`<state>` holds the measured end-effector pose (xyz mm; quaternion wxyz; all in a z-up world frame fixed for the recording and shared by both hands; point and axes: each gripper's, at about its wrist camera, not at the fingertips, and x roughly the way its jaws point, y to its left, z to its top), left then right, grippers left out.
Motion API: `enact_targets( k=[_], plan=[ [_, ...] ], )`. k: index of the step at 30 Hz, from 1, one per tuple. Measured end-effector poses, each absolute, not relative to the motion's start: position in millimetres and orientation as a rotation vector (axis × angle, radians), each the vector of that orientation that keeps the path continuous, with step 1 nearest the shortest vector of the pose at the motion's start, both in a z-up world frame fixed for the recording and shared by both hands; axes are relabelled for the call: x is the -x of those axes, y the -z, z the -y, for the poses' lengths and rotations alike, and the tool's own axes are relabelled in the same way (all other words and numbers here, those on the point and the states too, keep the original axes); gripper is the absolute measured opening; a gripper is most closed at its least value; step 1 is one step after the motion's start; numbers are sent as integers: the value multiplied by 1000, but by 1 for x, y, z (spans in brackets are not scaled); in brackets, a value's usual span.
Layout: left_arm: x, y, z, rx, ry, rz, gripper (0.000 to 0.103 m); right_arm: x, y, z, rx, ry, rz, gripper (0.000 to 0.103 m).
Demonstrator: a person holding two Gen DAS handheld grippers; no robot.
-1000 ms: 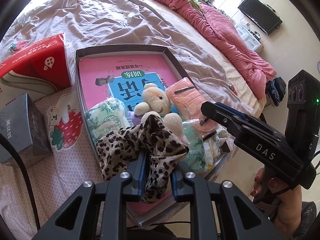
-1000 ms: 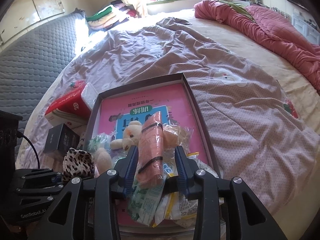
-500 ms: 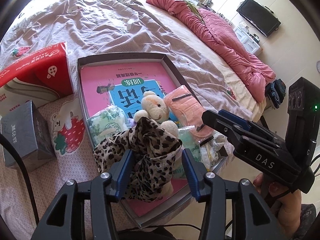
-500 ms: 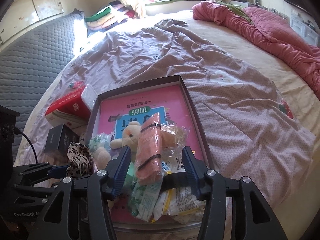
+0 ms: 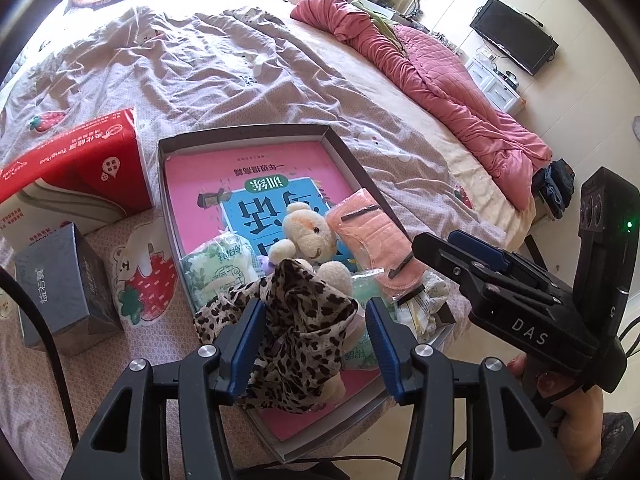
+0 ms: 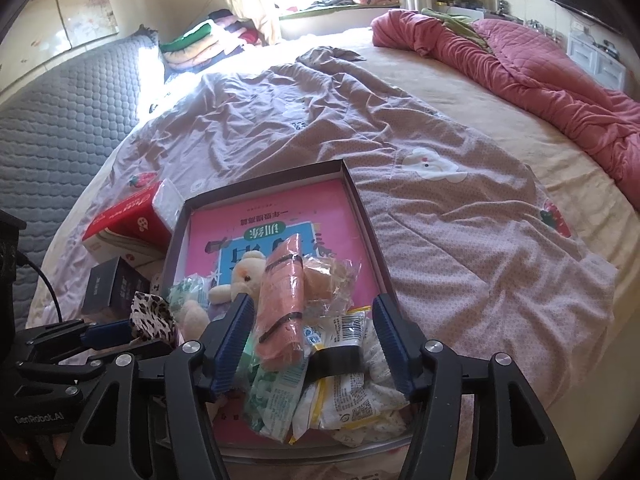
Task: Organize soft objects
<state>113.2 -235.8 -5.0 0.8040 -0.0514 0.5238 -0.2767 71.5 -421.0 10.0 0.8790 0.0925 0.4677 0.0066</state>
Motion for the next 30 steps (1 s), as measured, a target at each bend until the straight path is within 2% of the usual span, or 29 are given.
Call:
enact_targets(
  k=[16,30],
  plan=[
    [-109,-7,219,122,567,-1068,69,-70,-17,412,-154,13,-947,74],
    [-98,-35,194,130,500,-998,81,-62,-33,399,-126,19,-904,75]
  ],
)
